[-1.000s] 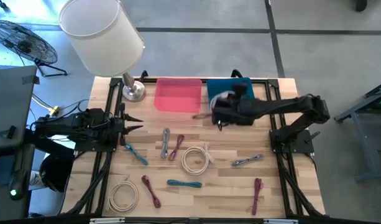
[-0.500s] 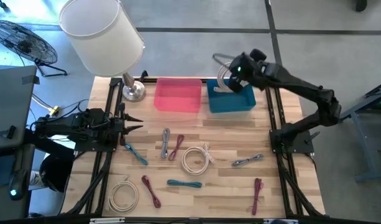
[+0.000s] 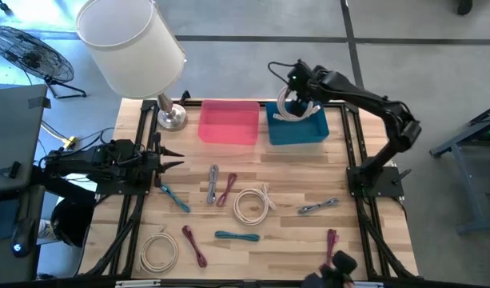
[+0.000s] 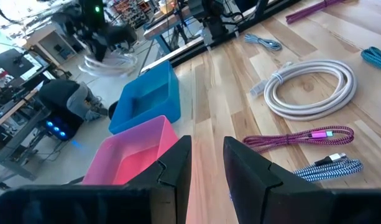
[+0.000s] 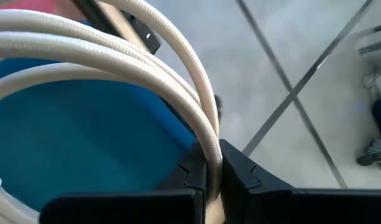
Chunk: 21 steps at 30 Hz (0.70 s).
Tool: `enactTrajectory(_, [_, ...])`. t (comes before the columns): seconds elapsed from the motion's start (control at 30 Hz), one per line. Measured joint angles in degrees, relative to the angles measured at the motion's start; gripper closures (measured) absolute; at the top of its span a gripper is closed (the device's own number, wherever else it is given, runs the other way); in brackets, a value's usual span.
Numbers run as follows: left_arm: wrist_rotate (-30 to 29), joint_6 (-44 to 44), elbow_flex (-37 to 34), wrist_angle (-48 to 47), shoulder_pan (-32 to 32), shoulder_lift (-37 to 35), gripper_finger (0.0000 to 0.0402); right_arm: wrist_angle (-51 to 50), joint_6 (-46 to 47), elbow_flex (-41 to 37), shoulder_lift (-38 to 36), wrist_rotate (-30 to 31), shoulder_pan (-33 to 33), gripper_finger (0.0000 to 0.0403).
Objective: Pick & Place USB Port
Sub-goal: Put the top brown HDMI cable into the blue bin
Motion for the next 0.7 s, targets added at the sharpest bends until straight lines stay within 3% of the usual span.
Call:
enactTrajectory(0.33, [0.00, 0.00, -0.02, -0.04, 0.00, 0.00, 0.0312, -6.88, 1.83, -0.13, 6.86, -1.93, 0.44, 0.0393])
enactTrajectory(0.7, [0.00, 0.00, -0.04, -0.04, 0.00, 0.02, 0.0312, 2.40, 0.38, -9.95, 6.85, -3.06, 0.01, 0.0393])
